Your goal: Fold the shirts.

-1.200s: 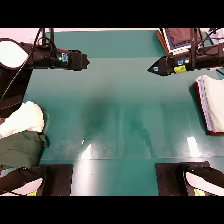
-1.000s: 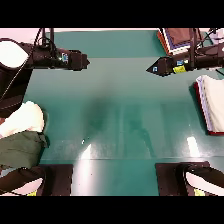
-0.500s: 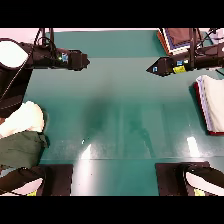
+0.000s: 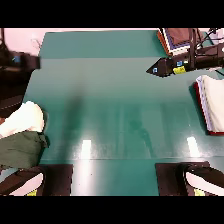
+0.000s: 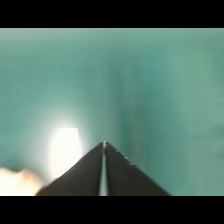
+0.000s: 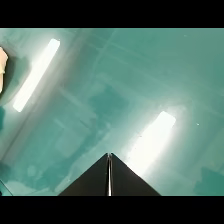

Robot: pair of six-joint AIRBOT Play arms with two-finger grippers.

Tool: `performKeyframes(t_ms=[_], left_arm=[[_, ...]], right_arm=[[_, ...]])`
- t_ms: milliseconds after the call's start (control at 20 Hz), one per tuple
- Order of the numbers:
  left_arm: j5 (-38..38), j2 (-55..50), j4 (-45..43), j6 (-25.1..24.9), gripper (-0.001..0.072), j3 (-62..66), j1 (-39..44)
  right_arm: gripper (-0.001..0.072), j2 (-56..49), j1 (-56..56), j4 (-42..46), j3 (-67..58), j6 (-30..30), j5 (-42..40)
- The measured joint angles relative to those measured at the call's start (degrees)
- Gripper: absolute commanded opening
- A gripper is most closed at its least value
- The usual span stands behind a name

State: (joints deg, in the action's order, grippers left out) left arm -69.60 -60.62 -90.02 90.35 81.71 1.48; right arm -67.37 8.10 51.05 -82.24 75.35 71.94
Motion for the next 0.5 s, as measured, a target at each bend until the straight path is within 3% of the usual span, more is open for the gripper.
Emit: performKeyframes(t_ms=[150, 450, 500], left_arm=[[-1.5, 0.4, -3.7, -0.4, 0.072, -8.3, -7.1], [6.6, -1.2, -6.7, -0.7, 0.0719, -27.1, -15.5], [7.7, -1.8, -7.0, -0.7, 0.058, -28.7, -16.2]], right_arm=[[0.0016, 0.0, 0.0, 0.0, 0.0, 0.0, 0.0], [0.0016, 0.0, 0.0, 0.0, 0.0, 0.0, 0.1], [0.0015, 0.0, 0.0, 0.0, 0.0, 0.0, 0.1]])
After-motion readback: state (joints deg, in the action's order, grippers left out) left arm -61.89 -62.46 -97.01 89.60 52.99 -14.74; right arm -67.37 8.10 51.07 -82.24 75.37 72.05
